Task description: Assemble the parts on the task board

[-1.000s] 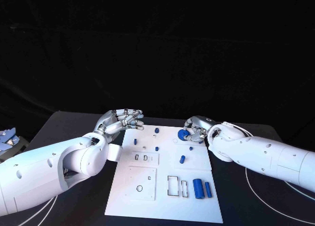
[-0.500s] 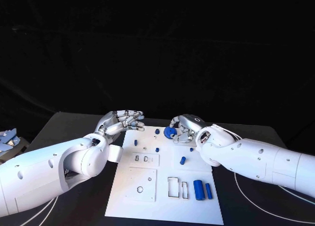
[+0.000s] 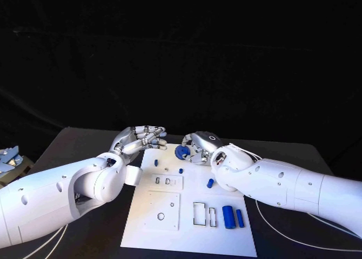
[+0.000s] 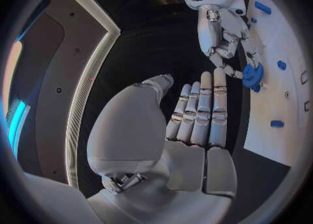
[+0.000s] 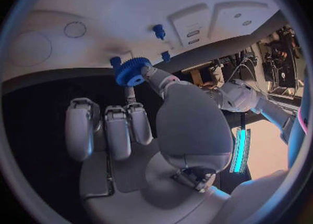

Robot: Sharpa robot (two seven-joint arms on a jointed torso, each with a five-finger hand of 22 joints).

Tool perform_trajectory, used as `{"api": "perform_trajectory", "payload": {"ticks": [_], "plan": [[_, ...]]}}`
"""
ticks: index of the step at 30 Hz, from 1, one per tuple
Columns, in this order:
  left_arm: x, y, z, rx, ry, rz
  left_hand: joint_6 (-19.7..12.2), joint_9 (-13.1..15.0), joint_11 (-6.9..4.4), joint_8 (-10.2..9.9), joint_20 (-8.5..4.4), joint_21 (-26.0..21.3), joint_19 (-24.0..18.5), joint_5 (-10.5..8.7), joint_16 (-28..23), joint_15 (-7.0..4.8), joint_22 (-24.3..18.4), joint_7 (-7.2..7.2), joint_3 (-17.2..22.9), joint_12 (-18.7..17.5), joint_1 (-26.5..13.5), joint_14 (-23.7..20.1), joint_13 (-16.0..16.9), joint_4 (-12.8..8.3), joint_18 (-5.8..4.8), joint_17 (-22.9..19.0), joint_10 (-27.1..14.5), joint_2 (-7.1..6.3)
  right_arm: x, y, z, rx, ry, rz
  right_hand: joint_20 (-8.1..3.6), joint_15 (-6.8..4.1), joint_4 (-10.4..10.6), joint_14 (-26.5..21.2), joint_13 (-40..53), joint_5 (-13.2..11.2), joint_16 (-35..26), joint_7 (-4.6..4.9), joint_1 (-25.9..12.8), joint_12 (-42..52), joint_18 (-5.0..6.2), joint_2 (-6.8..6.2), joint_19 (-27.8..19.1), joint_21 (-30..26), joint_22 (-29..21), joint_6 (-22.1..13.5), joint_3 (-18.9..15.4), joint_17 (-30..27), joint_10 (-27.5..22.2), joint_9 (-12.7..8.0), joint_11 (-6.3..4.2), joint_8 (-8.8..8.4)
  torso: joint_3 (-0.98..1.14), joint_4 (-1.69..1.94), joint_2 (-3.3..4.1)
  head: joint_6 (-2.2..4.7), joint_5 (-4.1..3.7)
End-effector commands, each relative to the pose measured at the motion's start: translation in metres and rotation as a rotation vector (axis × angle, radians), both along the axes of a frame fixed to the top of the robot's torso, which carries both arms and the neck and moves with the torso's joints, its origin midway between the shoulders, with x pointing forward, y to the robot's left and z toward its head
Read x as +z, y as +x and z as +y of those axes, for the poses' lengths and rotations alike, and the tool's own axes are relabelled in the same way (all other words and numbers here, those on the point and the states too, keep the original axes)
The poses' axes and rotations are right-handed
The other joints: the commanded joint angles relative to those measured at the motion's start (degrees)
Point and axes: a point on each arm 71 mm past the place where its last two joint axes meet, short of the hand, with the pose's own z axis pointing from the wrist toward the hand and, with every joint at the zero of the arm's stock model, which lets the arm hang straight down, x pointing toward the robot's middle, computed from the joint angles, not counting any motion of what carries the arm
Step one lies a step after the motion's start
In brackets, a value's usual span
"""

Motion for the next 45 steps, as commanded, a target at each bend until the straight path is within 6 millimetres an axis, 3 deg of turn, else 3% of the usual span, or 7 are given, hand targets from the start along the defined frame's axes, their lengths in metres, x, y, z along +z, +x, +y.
{"api": "perform_trajectory", "payload": {"ticks": [1,12,34,45], "plan": [[0.002,-0.001,-0.003,-0.02,-0.012,-0.005,-0.5,-0.1,-0.02,-0.2,0.02,0.4,-0.4,-0.2,-0.3,0.03,0.1,0.91,0.0,-0.3,-0.1,-0.3,0.0,-0.2,0.45,0.1,-0.4,0.53,-0.004,0.0,0.003,0.001,-0.021,-0.002,0.02,-0.46,0.1,4.6,6.2,0.1,0.3,-0.01,-0.5,0.3,-0.48,0.17,0.2,0.2,3.0,0.3,0.5,9.1,0.4,0.1,-0.04,-0.09,0.01,-0.01,0.02,-0.12,0.11],[0.002,-0.001,-0.004,-0.021,-0.012,-0.005,-0.5,-0.1,-0.02,-0.2,0.02,0.4,-0.4,-0.2,-0.3,0.03,0.1,0.91,0.0,-0.3,-0.1,-0.3,0.0,-0.2,0.45,0.1,-0.4,0.53,-0.013,0.003,0.012,0.005,-0.039,0.028,-0.01,-0.47,0.2,4.6,6.2,-0.2,0.3,0.0,-0.8,0.2,-0.48,0.04,0.2,0.2,3.0,0.3,0.5,9.0,0.4,0.0,-0.03,-0.34,0.17,-0.16,0.03,-0.36,0.34],[0.002,0.0,-0.005,-0.024,-0.012,-0.004,-0.5,-0.1,0.03,-0.4,0.06,0.6,-0.6,-0.2,-0.5,0.08,0.2,0.98,0.1,-0.3,-0.1,-0.4,0.0,-0.4,0.45,0.2,-0.5,0.54,-0.022,0.007,0.016,0.002,-0.052,0.059,-0.02,-0.44,0.5,4.6,6.1,-0.8,0.3,0.07,-1.5,0.1,-0.46,-0.41,0.2,0.1,2.9,0.3,0.5,8.9,0.3,-0.2,0.03,-0.91,0.13,-0.15,0.01,-0.78,0.29],[0.001,0.0,-0.005,-0.023,-0.012,-0.003,-0.5,-0.1,0.03,-0.4,0.06,0.6,-0.6,-0.2,-0.5,0.08,0.2,0.98,0.1,-0.3,-0.1,-0.4,0.0,-0.4,0.45,0.2,-0.5,0.54,-0.022,0.008,0.018,0.009,-0.042,0.071,0.68,0.43,1.8,4.6,5.3,-2.1,0.3,1.21,-3.4,-0.6,-0.4,-1.36,-0.1,-0.2,2.8,-2.7,-0.5,9.0,-0.5,-1.6,1.07,-5.09,0.2,-0.17,-0.01,-0.83,0.36]]}}
